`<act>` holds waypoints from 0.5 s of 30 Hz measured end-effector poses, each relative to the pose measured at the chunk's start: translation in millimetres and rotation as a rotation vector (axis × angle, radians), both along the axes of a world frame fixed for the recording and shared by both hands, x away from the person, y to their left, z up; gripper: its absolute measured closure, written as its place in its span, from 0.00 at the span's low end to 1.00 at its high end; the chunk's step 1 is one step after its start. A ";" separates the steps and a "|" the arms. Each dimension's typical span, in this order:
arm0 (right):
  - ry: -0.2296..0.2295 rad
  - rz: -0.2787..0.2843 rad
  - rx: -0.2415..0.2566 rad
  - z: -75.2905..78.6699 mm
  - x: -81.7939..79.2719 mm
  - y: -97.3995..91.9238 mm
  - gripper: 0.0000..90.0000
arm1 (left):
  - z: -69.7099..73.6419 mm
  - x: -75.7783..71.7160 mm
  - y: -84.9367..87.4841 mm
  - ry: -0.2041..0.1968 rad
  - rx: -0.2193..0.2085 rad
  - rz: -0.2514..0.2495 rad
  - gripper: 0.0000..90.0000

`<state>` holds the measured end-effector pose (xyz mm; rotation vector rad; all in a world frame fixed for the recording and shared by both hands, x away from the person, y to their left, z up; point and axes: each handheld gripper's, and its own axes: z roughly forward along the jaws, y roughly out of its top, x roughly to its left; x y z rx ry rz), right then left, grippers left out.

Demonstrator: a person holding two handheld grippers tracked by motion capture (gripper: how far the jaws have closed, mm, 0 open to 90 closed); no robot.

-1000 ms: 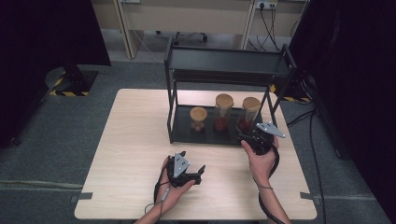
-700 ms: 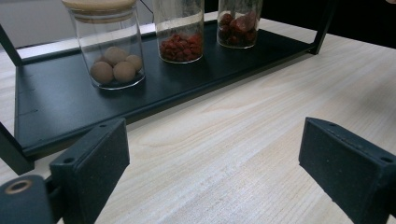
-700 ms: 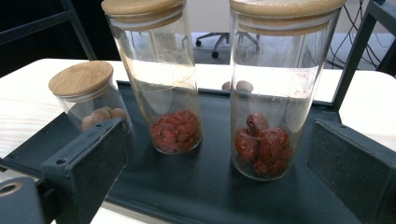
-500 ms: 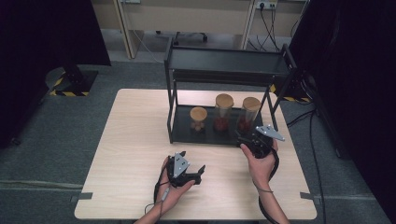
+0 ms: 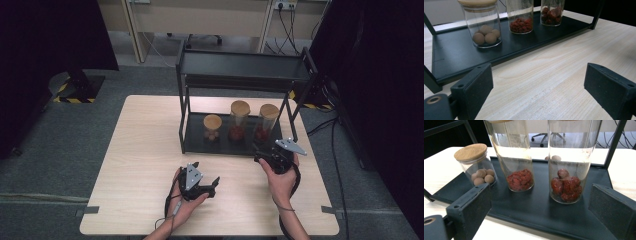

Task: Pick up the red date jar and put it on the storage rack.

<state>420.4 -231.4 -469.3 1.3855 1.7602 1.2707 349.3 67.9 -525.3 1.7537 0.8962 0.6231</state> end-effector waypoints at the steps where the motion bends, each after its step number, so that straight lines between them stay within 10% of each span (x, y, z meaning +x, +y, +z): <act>1: 0.000 0.000 -0.002 -0.3 -0.7 -0.6 0.06 | 0.0 0.0 -0.1 -0.001 0.001 0.000 0.09; 15: 0.003 0.013 -0.015 -0.9 -10.7 -6.3 0.06 | 0.0 -0.1 -0.3 -0.001 0.003 -0.003 0.09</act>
